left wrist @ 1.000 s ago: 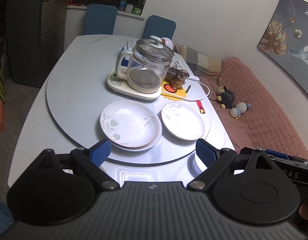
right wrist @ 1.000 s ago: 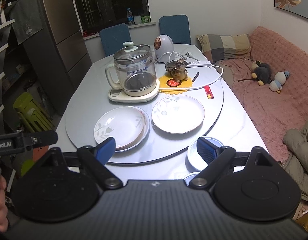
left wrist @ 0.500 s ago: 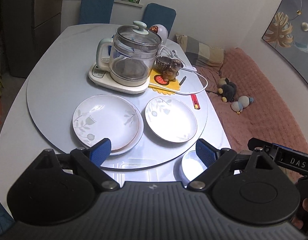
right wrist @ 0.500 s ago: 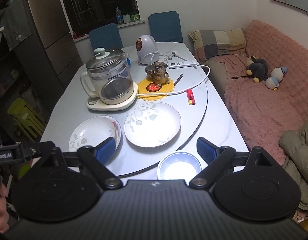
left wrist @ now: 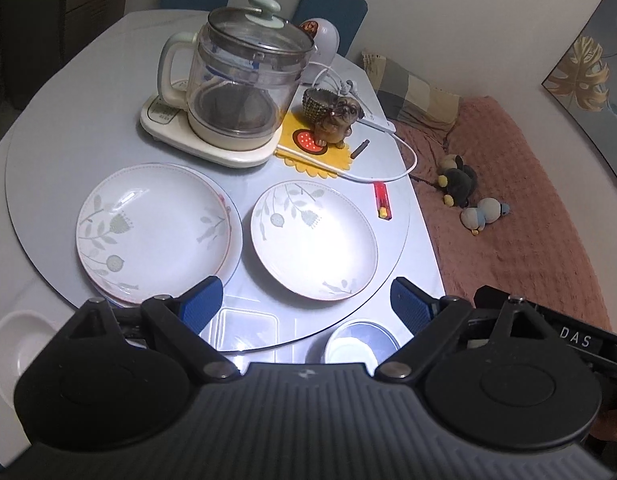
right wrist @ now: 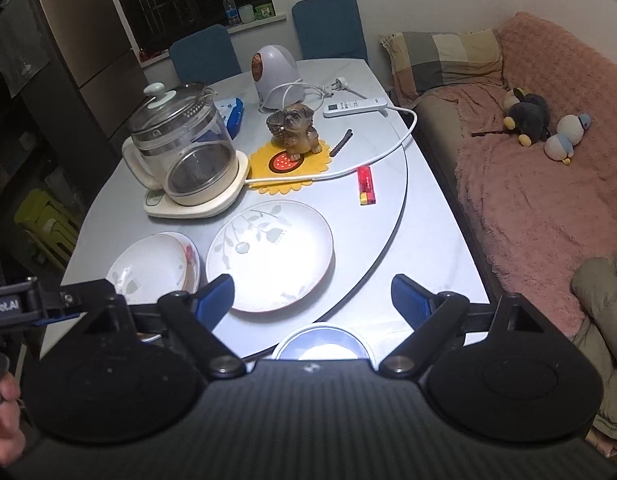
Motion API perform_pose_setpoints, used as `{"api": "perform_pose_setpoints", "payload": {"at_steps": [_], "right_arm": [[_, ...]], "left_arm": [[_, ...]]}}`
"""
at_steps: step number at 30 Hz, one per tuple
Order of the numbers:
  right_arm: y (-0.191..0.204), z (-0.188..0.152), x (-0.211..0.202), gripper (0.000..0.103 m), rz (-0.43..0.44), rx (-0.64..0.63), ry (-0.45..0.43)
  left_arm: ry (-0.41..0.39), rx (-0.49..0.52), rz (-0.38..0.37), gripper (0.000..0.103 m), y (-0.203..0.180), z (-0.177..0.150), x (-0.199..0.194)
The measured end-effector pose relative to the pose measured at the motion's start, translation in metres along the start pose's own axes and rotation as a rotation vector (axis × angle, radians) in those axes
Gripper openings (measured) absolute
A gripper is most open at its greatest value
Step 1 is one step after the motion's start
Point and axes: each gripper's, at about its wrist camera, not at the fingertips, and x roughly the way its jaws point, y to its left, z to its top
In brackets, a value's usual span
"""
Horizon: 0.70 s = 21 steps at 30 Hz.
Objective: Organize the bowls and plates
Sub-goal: 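Move both grippers to the rim of the larger leaf-pattern plate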
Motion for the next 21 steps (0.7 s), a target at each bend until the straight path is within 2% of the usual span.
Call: {"api": "perform_pose_setpoints", "payload": {"at_steps": [8, 21], "right_arm": [[-0.022, 0.026, 0.062, 0.074, 0.086, -0.052, 0.098], [-0.032, 0.065, 0.151, 0.073, 0.170, -0.140, 0.208]], "left_arm": [[0.072, -0.136, 0.050, 0.086, 0.005, -0.002, 0.066], [0.146, -0.273, 0.125, 0.076, 0.020, 0.012, 0.129]]}}
